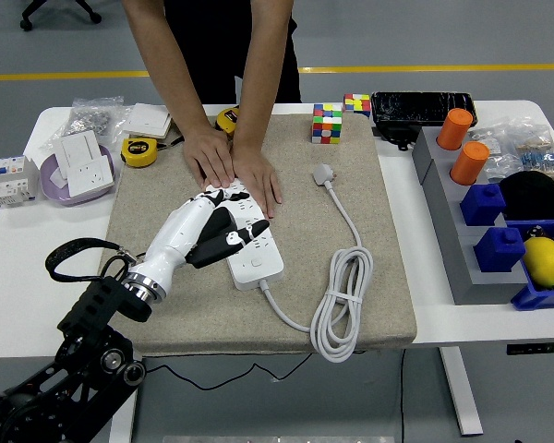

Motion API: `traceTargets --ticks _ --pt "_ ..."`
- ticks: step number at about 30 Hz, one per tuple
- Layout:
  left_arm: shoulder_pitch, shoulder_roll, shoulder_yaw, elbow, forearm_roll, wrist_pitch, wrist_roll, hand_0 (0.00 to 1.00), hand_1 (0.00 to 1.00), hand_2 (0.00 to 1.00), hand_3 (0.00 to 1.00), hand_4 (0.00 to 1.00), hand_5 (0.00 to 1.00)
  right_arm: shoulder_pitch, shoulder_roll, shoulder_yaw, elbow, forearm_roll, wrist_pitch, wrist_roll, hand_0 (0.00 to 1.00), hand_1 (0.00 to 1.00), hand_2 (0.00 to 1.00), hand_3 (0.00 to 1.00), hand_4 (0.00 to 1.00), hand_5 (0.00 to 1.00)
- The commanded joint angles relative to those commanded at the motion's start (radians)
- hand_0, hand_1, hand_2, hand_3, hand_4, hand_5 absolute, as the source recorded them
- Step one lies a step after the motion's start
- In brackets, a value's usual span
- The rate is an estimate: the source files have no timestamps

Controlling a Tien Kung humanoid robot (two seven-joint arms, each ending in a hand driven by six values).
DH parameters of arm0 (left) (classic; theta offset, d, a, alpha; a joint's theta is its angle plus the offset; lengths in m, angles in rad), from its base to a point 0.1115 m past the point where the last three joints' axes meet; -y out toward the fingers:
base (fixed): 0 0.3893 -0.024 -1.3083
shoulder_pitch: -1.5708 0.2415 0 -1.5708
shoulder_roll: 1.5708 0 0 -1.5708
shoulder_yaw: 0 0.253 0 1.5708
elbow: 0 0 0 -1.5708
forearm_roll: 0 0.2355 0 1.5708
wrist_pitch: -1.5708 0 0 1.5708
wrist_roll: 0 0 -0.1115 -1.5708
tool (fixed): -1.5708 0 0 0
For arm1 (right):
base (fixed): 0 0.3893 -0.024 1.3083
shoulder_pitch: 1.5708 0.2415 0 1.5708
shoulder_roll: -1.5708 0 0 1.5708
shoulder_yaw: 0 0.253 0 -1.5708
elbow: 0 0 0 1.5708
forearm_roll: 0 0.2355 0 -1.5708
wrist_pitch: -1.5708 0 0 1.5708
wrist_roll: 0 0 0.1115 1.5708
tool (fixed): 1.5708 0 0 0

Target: Pick up the plug,place it near the board,insert it into the board,press the button

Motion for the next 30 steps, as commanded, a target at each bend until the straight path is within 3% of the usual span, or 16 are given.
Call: traceTargets --ticks 5,6,8,30 --pt "-0.002 0.005 -0.011 -0.011 0.180 -0.131 0.144 0.998 0.998 0.935 0.843 0.998 0.998 0.000 0.000 -0.001 0.000 0.002 0.000 0.000 0.895 0.741 0.730 0.768 0.998 0.941" --pt "-0.003 0.006 -0.009 -0.010 0.180 -0.141 0.155 0.998 0.998 0.998 0.893 0.998 0.998 0.000 0.000 -0.001 0.000 0.002 0.000 0.001 0.895 0.741 0.730 0.769 0.998 0.941" --pt "-0.005 0.009 0.000 -0.004 0.180 -0.157 0.178 0.998 0.998 0.998 0.893 0.998 0.998 0.000 0.000 -0.001 0.000 0.001 0.000 0.001 0.895 0.741 0.730 0.769 0.998 0.941" --pt "-0.054 0.013 0.086 0.050 0.180 -0.179 0.189 0.998 0.998 0.998 0.896 0.998 0.998 0.000 -0.002 -0.001 0.000 -0.001 0.001 0.000 0.893 0.740 0.730 0.769 0.998 0.943"
